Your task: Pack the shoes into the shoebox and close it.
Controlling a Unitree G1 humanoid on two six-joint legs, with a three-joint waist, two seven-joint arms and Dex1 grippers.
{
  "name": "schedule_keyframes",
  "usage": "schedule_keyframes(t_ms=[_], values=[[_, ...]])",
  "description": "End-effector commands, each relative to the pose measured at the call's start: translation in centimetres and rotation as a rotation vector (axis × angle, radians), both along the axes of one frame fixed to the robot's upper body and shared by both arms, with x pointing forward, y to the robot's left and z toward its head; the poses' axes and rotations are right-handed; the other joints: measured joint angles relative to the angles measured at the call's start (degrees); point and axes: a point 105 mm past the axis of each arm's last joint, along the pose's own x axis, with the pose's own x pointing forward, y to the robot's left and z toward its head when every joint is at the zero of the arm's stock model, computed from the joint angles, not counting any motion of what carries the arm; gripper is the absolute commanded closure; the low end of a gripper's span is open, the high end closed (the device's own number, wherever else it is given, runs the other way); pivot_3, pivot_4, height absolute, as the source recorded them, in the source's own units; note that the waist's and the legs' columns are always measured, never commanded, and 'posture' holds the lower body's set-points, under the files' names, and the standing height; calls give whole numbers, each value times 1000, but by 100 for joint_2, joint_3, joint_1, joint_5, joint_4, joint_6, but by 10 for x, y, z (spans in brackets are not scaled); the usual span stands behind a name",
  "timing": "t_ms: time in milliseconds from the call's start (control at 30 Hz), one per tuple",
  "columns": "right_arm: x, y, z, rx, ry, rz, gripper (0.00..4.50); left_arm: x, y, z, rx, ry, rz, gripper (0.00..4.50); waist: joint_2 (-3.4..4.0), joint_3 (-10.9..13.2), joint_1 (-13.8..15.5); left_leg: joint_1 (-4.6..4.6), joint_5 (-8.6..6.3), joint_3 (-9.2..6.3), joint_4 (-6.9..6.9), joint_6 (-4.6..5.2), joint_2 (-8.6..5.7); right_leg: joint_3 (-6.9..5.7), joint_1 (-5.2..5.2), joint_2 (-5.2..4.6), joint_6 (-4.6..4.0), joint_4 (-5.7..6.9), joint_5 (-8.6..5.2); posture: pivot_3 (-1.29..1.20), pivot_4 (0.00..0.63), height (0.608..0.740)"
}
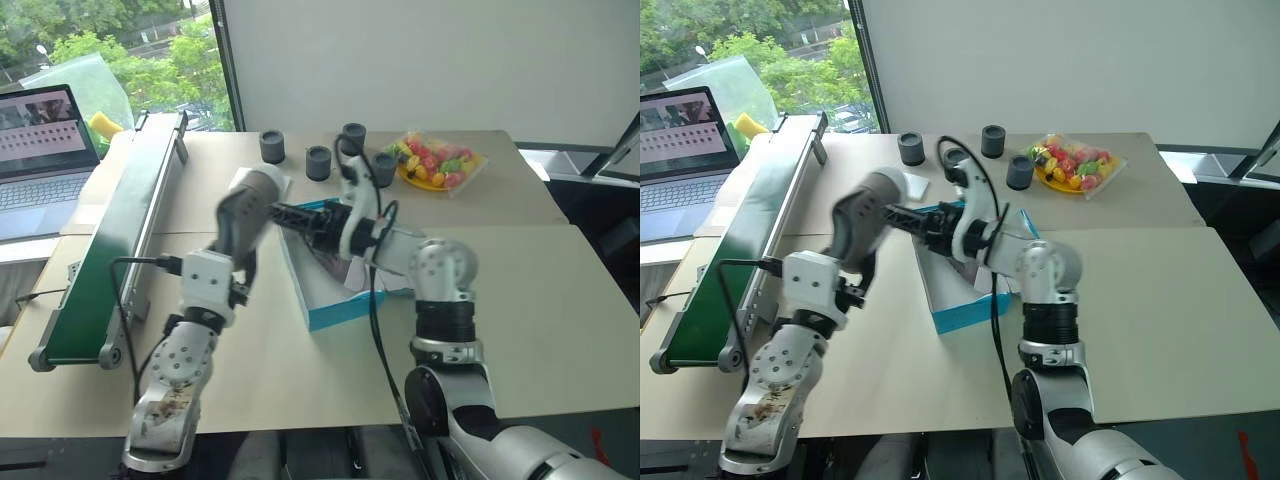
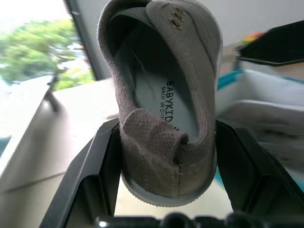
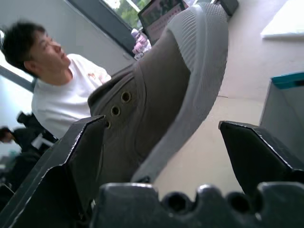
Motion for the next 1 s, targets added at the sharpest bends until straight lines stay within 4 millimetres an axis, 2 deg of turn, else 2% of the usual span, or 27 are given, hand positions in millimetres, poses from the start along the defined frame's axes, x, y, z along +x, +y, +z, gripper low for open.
schedule_keyframes(t_ms=[33,333,433,700,733,833,1000], values=[[-15,29,31,110,-6,126,0,-7,-20,26,-10,-75,-115,1775,4,2,-37,1,0,7,0,0,-5,3,-1,3,0,0,0,0,150,737],[-15,29,34,145,23,102,0,2,-15,27,3,-60,-114,1775,7,1,-30,18,2,22,9,3,-15,0,22,10,7,-5,-4,0,150,737],[-15,28,34,158,28,87,697,4,-12,25,6,-55,-94,1846,7,1,-8,13,2,21,8,3,-14,-1,19,9,8,-5,-5,0,150,737],[-18,26,48,191,-13,93,3398,6,-13,21,19,-39,-93,1846,7,1,-1,14,2,20,9,3,-16,-2,21,8,8,-6,-5,0,150,737],[-23,26,58,240,-42,122,3675,6,-13,20,22,-35,-93,1846,7,1,-1,14,2,20,9,3,-15,-2,20,8,8,-6,-5,0,150,737],[-36,24,79,345,-86,191,3675,7,-13,18,24,-22,-95,1846,7,1,5,10,2,19,9,3,-15,-3,18,8,8,-7,-5,0,150,737],[-31,24,78,350,-56,166,3675,5,-17,13,57,-4,-122,1846,7,1,1,16,2,19,9,3,-16,-3,23,8,8,-7,-5,0,150,737]])
